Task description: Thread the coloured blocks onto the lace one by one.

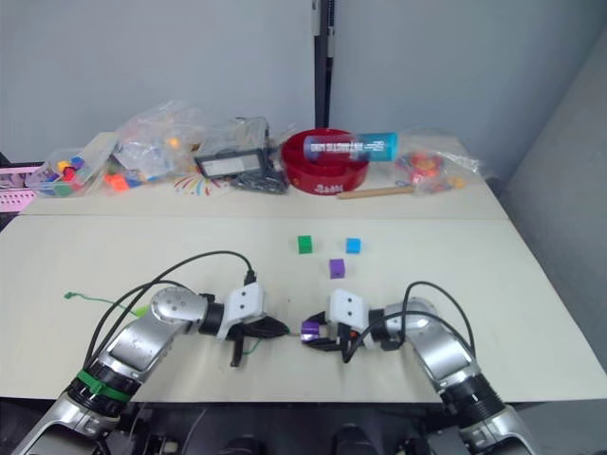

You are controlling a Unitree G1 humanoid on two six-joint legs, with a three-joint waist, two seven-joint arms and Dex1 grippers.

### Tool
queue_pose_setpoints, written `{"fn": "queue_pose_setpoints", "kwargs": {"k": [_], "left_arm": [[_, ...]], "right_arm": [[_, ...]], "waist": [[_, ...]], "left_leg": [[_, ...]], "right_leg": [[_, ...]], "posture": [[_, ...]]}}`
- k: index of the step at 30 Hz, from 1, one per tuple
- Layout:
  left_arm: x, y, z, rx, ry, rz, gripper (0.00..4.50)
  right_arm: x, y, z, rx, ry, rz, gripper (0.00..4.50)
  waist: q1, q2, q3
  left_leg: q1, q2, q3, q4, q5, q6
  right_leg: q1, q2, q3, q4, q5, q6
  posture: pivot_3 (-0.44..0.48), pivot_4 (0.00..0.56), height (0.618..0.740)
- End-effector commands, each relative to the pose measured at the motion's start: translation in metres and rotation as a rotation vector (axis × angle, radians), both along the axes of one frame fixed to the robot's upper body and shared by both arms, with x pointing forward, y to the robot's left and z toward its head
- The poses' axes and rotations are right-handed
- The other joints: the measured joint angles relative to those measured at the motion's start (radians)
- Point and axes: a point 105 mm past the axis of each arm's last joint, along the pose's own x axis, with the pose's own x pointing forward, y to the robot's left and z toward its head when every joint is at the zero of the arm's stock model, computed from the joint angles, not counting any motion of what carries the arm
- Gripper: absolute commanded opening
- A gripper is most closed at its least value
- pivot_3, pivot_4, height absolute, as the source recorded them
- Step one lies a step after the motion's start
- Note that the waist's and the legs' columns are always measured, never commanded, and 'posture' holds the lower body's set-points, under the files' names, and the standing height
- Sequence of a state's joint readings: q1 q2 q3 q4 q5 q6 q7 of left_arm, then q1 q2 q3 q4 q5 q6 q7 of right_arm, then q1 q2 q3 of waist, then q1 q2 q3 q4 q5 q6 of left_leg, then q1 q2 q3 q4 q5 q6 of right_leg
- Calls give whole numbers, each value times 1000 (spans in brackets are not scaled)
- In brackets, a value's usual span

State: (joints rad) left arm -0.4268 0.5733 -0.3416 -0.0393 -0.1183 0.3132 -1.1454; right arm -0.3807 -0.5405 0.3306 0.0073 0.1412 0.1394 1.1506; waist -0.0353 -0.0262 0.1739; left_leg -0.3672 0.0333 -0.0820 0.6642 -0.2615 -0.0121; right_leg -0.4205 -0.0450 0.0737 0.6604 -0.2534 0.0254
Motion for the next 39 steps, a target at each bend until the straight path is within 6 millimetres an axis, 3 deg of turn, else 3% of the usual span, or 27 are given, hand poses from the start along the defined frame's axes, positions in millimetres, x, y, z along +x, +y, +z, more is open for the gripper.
{"fn": "queue_pose_setpoints", "kwargs": {"k": [1,8,17,26,39], "left_arm": [[0,-12,9,-18,-27,-22,30],[2,-24,10,-40,-25,-19,30],[5,-12,12,-21,-21,16,30],[-2,9,20,-7,0,14,2842],[-4,-3,24,-16,-70,-55,2842]], "right_arm": [[-3,-4,-8,-25,33,-12,1379],[-1,-2,-8,-23,29,-15,1379],[1,-1,-6,-13,24,-20,1379],[1,-7,-10,-12,34,-35,1379],[-1,-21,-8,-26,51,-60,1379]], "waist": [[0,0,0],[0,0,0],[-4,0,0],[-7,0,0],[-2,0,0]], "left_leg": [[0,0,0,0,0,0],[0,0,0,0,0,0],[0,0,0,0,0,0],[0,0,0,0,0,0],[0,0,0,0,0,0]], "right_leg": [[0,0,0,0,0,0],[0,0,0,0,0,0],[0,0,0,0,0,0],[0,0,0,0,0,0],[0,0,0,0,0,0]], "posture": [[0,150,740],[0,150,740],[0,150,740],[0,150,740],[0,150,740]]}}
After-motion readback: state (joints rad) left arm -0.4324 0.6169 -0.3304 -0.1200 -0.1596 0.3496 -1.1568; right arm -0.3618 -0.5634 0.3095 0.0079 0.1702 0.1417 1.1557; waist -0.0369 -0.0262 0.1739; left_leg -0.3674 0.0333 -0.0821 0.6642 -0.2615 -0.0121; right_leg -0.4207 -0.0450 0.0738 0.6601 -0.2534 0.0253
